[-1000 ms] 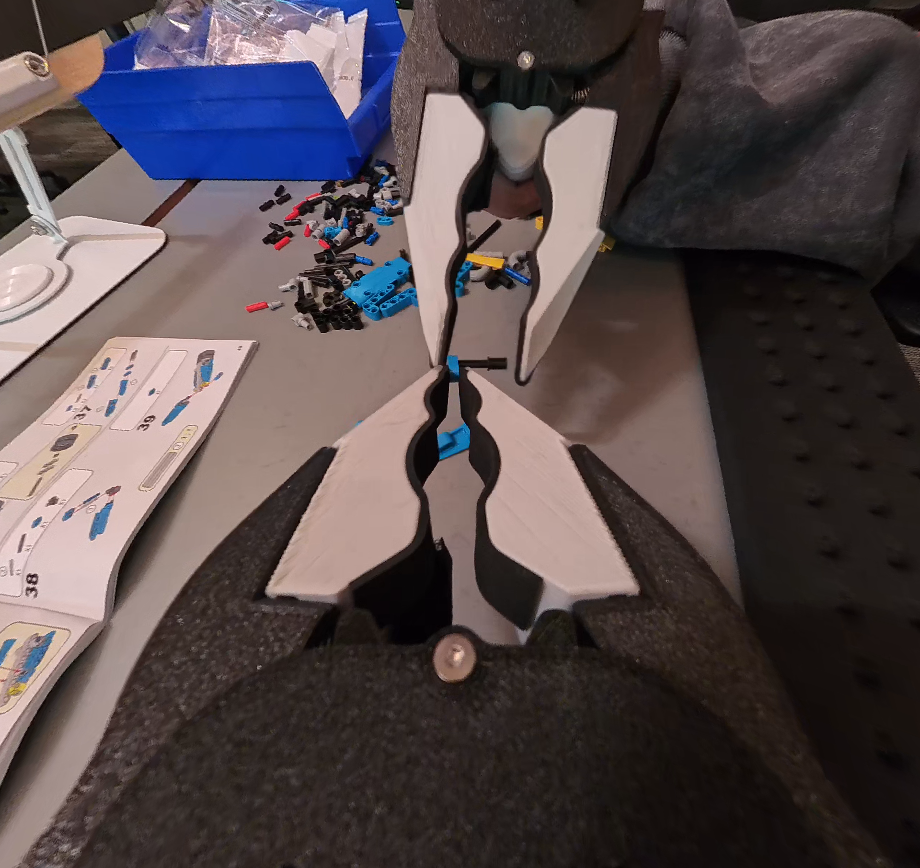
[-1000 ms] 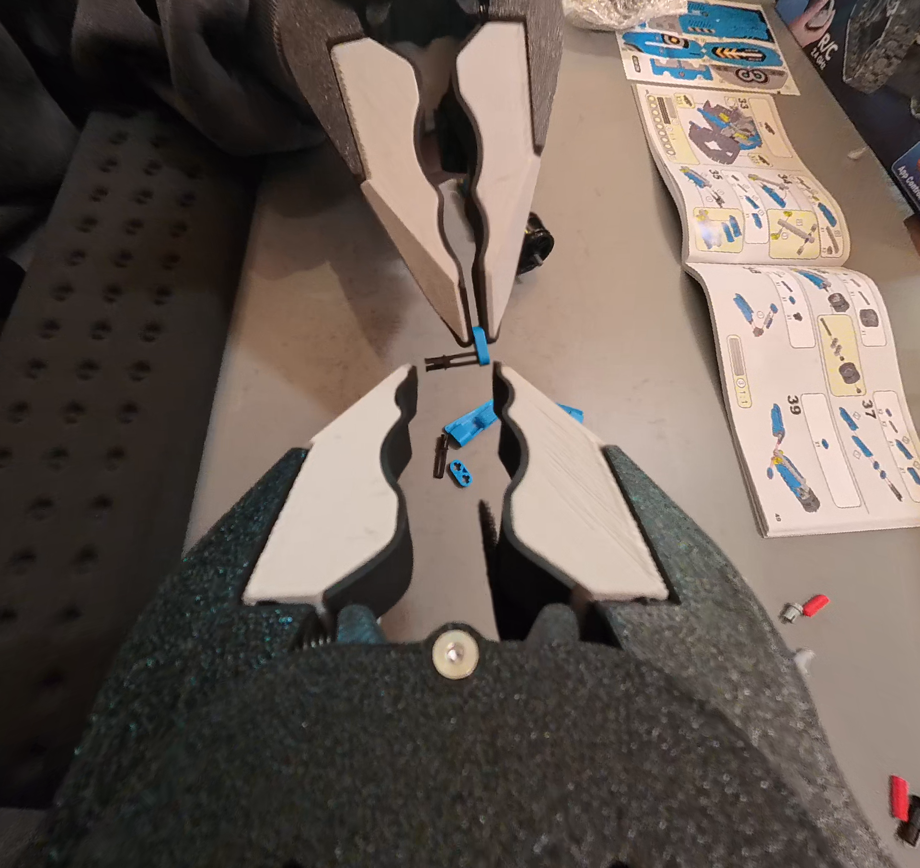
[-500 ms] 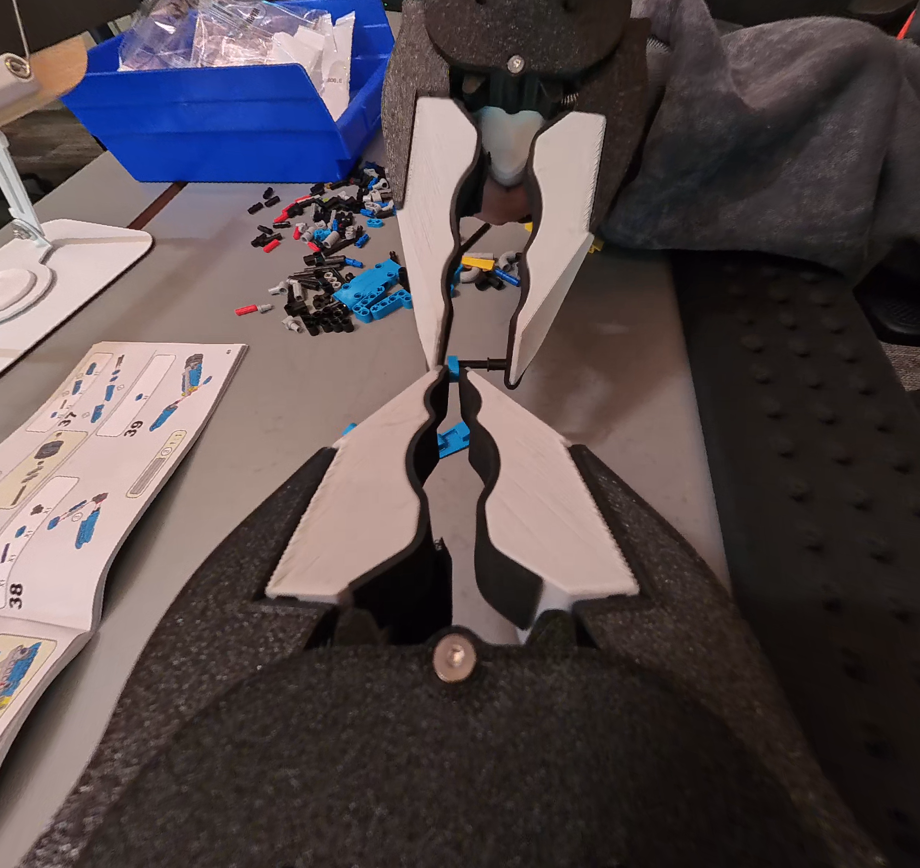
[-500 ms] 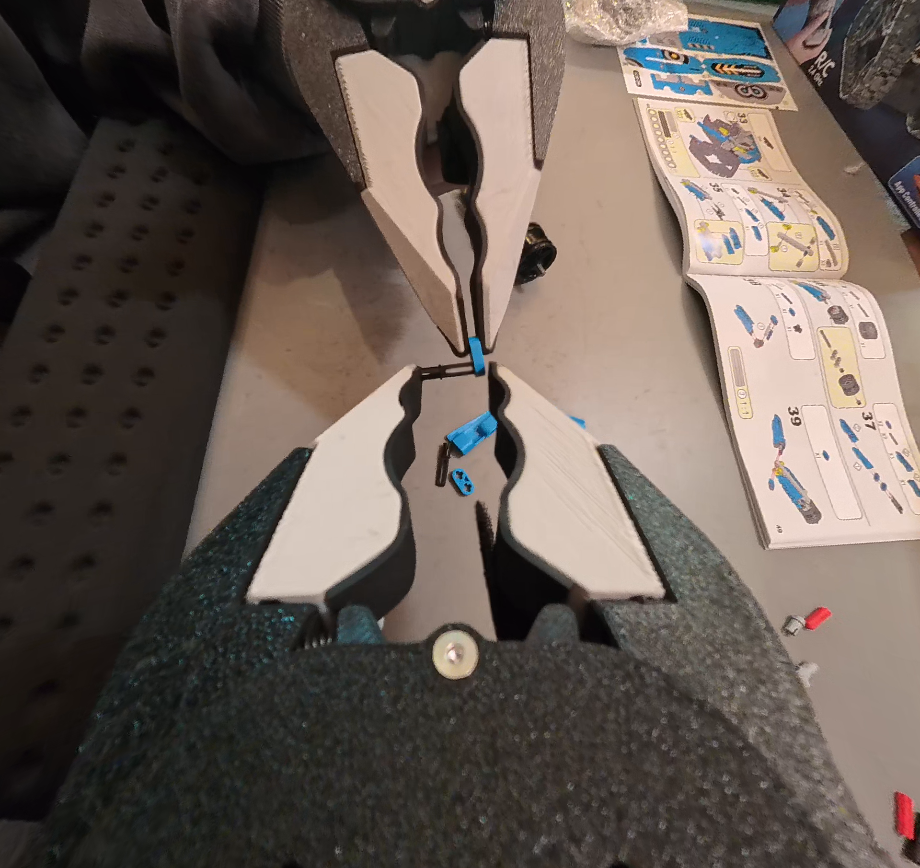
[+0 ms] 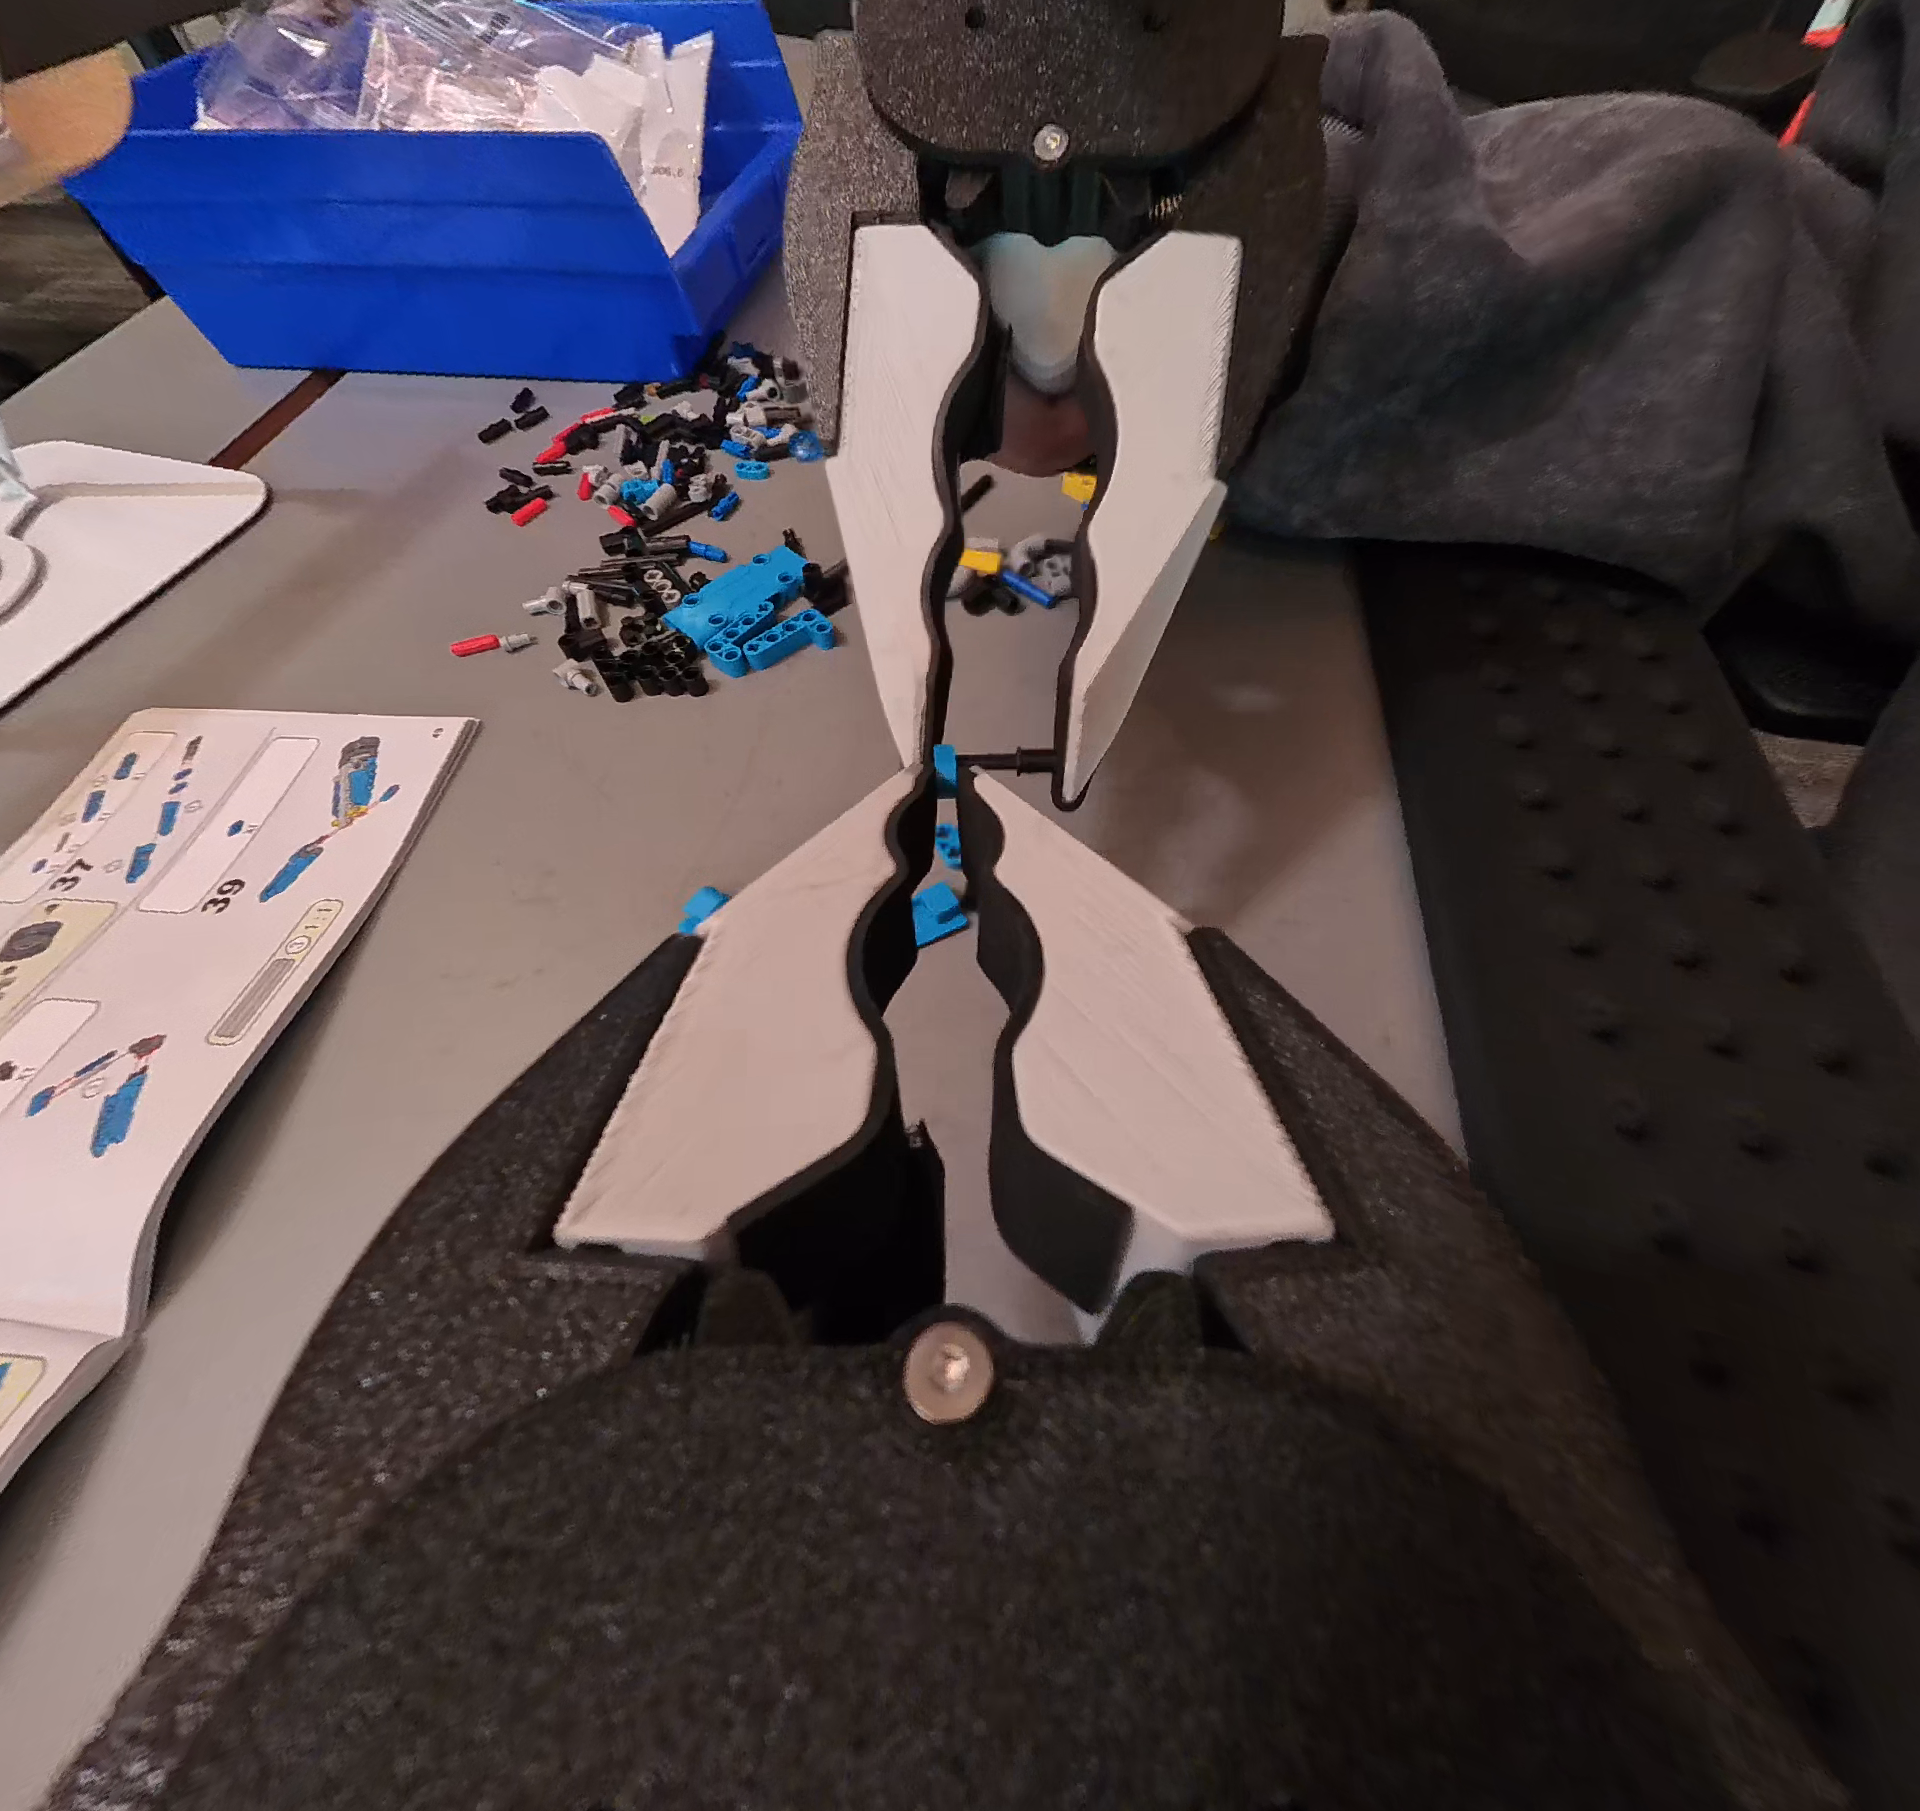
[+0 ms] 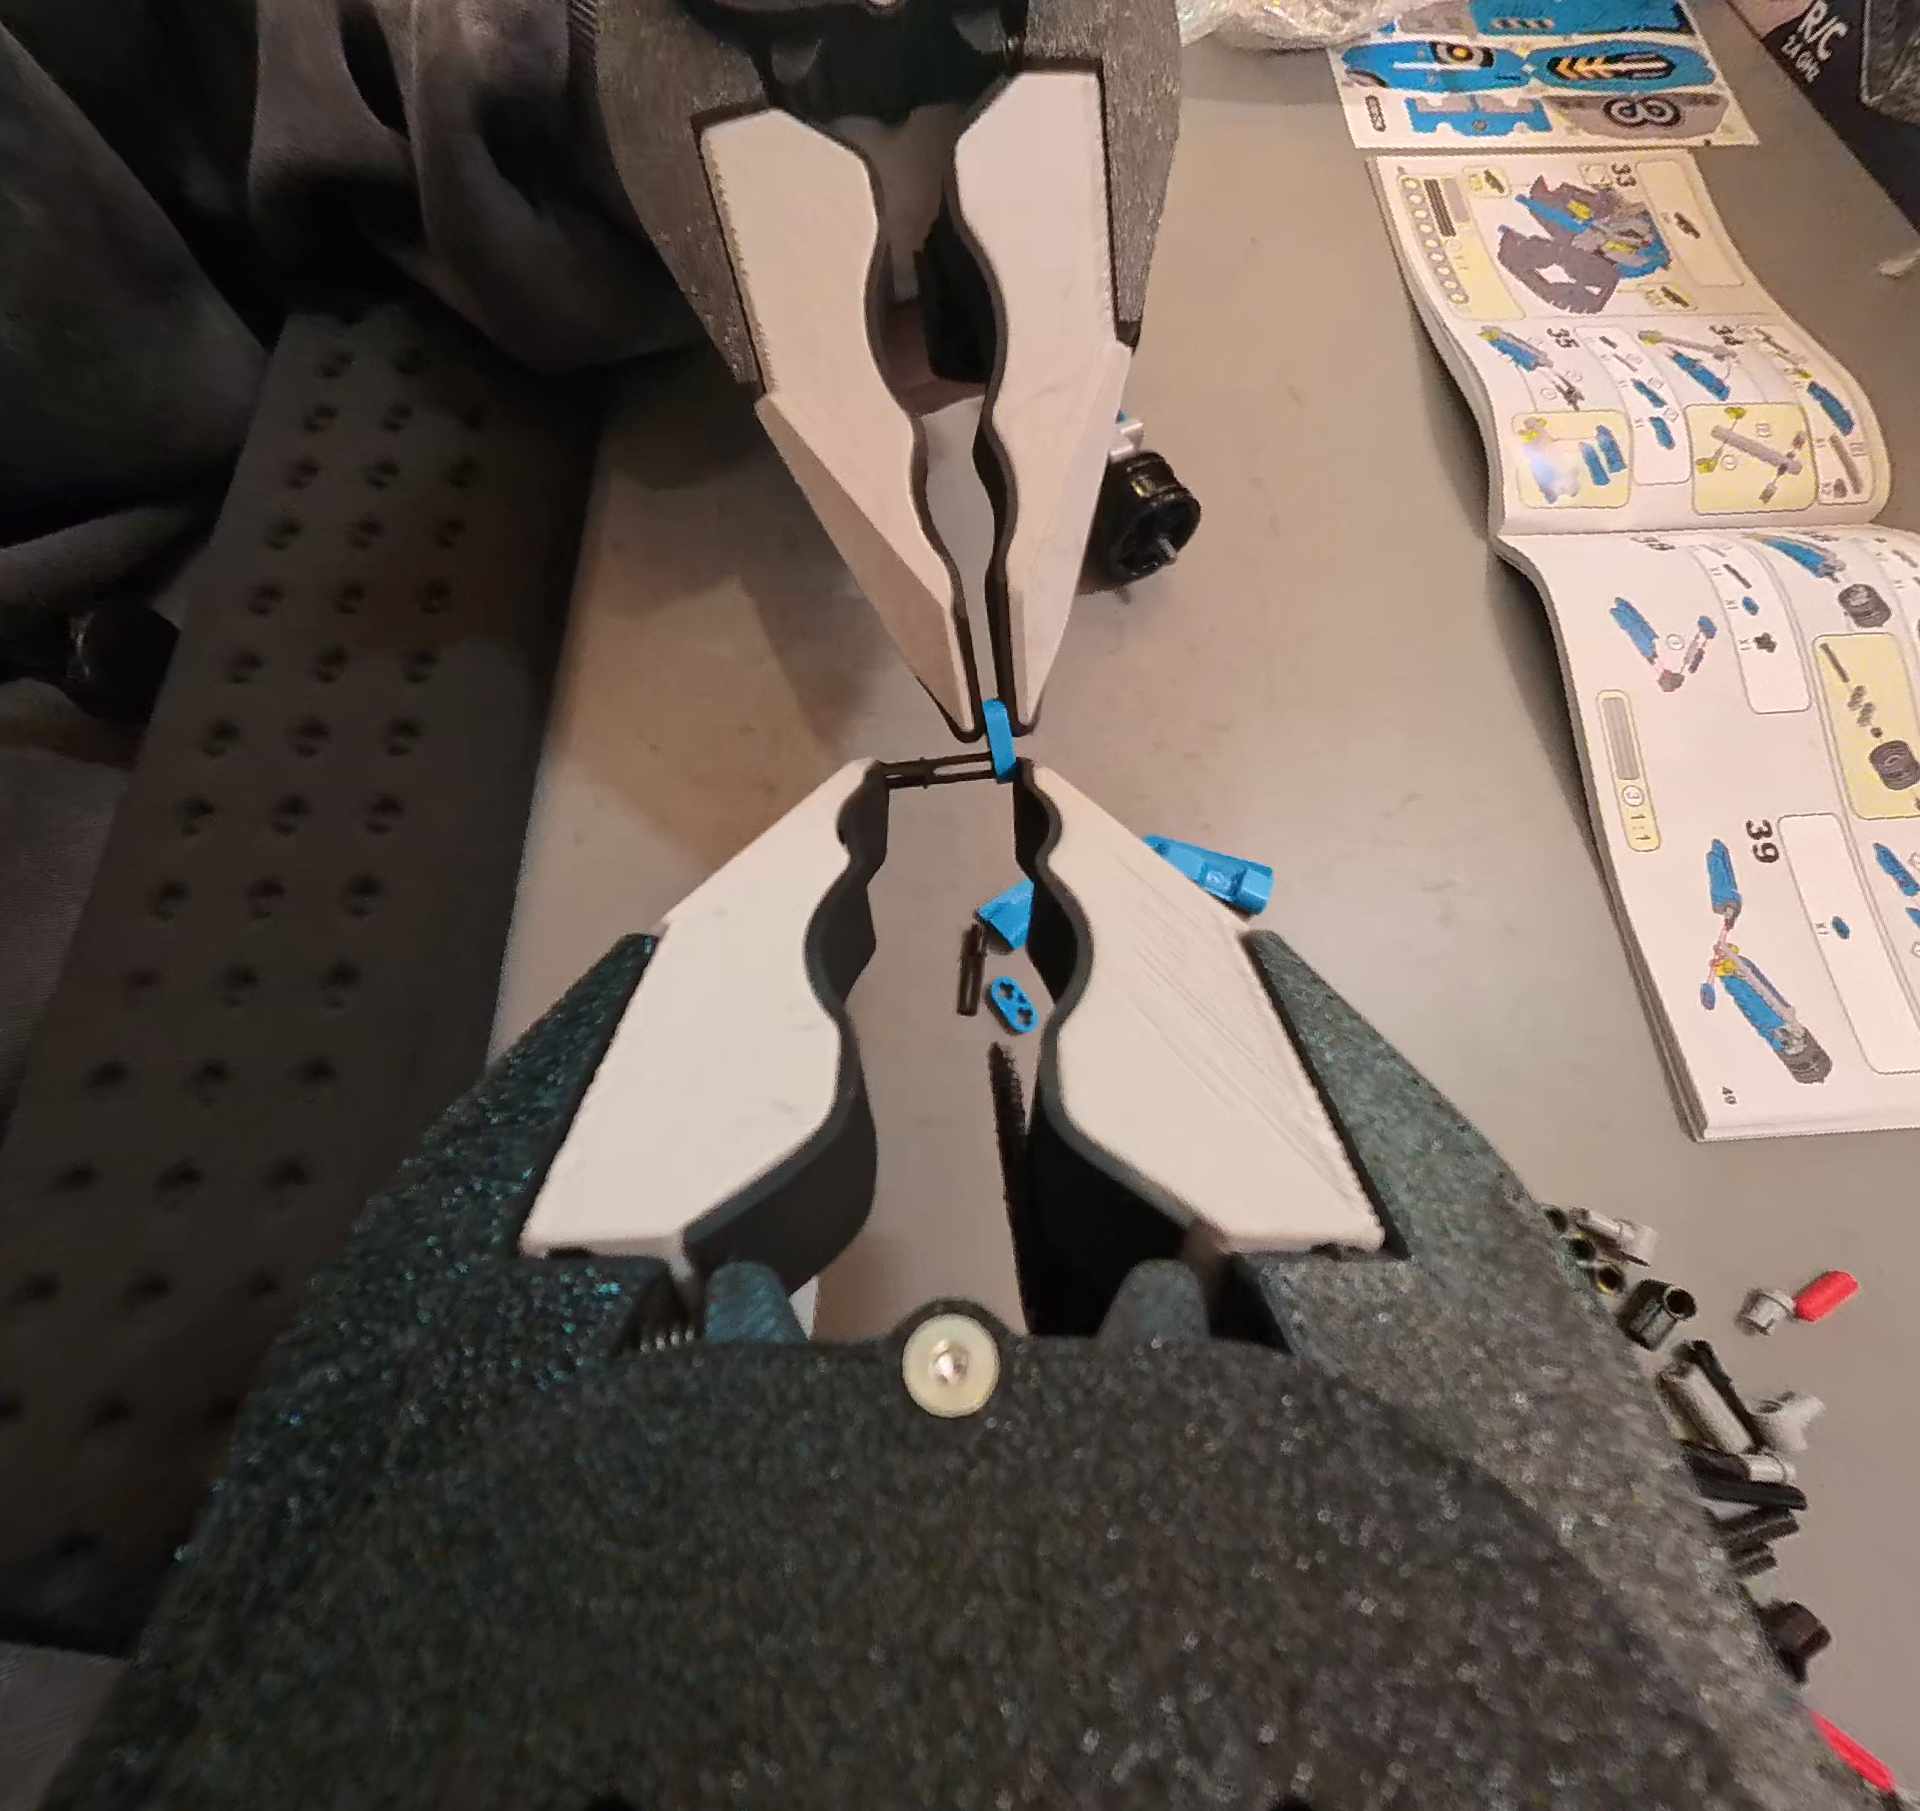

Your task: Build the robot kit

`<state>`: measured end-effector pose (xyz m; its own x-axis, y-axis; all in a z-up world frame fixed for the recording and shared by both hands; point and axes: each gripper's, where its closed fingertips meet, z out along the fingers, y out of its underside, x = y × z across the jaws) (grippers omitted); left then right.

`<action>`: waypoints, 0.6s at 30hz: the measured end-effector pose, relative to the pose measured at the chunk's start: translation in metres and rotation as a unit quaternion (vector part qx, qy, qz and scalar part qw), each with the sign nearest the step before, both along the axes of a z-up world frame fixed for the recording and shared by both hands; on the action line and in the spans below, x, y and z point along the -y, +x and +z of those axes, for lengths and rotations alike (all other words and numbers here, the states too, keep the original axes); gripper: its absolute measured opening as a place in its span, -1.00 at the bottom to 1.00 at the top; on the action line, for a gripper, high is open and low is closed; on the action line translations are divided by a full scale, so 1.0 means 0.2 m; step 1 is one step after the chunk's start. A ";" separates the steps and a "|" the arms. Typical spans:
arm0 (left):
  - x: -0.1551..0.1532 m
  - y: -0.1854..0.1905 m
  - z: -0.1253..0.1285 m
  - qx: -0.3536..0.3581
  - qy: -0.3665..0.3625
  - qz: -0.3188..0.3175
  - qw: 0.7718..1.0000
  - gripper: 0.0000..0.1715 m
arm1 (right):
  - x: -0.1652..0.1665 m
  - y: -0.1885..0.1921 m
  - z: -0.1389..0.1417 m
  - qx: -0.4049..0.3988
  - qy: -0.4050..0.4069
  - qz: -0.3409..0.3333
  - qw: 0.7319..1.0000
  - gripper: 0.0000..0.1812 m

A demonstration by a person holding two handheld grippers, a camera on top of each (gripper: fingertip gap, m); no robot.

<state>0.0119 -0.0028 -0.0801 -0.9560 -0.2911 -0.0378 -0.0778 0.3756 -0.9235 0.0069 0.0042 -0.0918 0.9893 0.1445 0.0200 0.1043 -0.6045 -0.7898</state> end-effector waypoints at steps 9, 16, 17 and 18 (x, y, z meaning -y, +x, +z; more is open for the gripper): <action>-0.01 -0.04 -0.03 -0.028 0.004 -0.032 0.999 -0.97 | -0.01 -0.04 -0.03 0.025 -0.025 0.016 0.999 -0.76; -0.01 -0.04 -0.03 -0.005 0.011 -0.021 1.000 -0.97 | -0.01 -0.03 -0.03 0.057 -0.037 0.012 0.998 -0.76; -0.01 -0.04 -0.03 0.004 0.015 -0.017 1.000 -0.97 | -0.01 -0.03 -0.03 0.061 -0.037 0.011 0.997 -0.76; -0.01 -0.03 -0.04 0.019 0.026 -0.011 0.999 -0.97 | -0.01 -0.02 -0.03 0.056 -0.037 0.010 0.998 -0.77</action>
